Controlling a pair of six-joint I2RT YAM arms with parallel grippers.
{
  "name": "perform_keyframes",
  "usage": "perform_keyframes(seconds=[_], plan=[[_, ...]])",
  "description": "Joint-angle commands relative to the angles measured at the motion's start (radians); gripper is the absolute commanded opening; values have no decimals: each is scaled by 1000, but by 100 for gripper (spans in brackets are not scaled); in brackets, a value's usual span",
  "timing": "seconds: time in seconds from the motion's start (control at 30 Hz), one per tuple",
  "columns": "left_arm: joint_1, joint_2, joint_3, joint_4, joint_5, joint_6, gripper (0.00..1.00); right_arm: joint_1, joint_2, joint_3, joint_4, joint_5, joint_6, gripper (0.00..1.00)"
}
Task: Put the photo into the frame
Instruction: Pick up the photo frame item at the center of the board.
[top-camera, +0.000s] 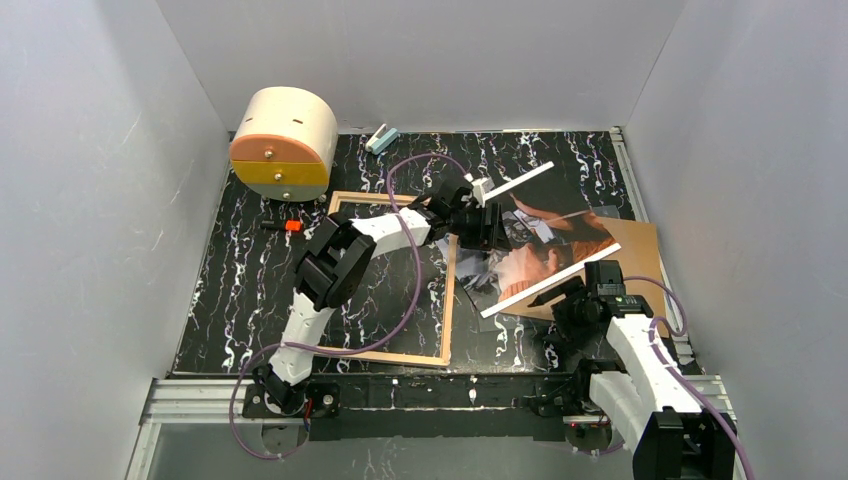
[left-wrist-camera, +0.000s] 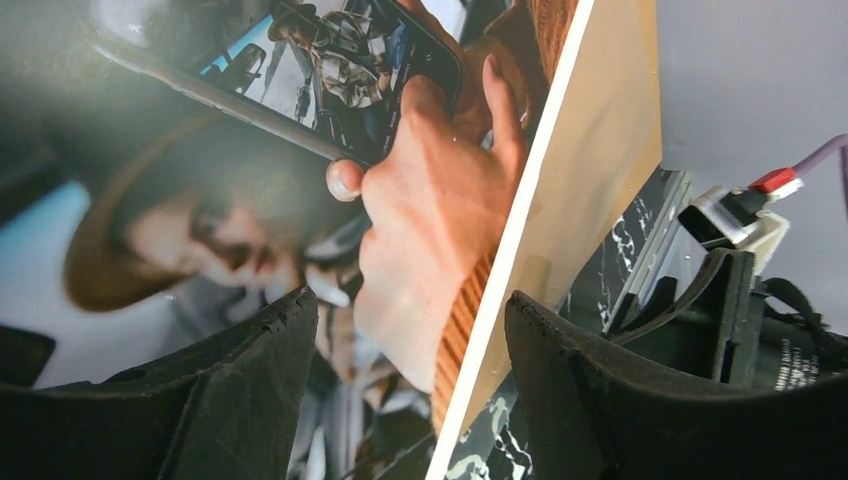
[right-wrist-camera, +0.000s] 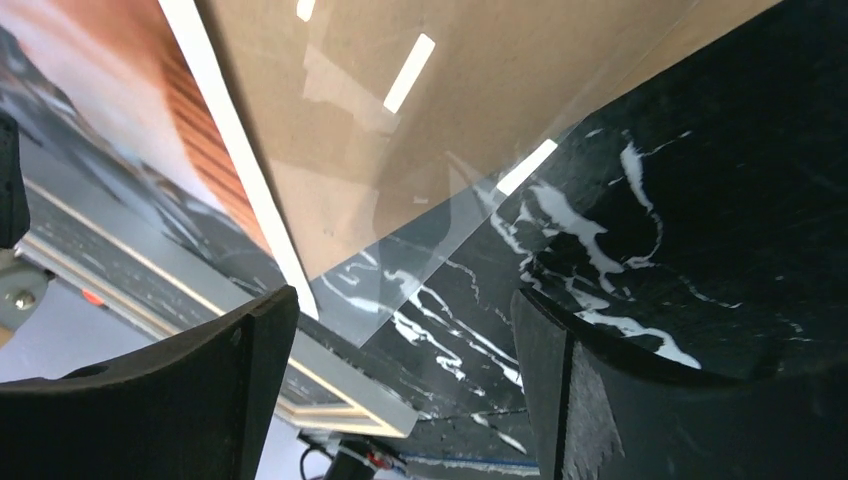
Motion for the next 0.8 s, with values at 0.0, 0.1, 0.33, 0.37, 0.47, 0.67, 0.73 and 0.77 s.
perform_keyframes(seconds=[0.0,0.1,0.33,0.37,0.47,0.67,0.73,0.77], plan=[[-4,26,21,26,-60,68,66,-6,4,21,7,128,-1,86],[-4,46,29,7,-103,128,66,-6,-9,-8,64,160,-6,86],[-4,155,154,-246,-172,241,64,-6,-68,-81,188,149,21,87],[-4,167,165,-267,-177,243,64,-6,-76,-90,211,141,17,87],[-4,203,195,-316,-186,243,63,-6,-100,-132,297,113,16,87],[-2,249,252,-411,-220,259,62,-6,-159,-166,427,27,39,88],[-2,260,269,-429,-217,265,62,-7,-182,-172,462,9,44,88],[-2,265,277,-439,-217,266,62,-5,-193,-177,484,-2,50,88]])
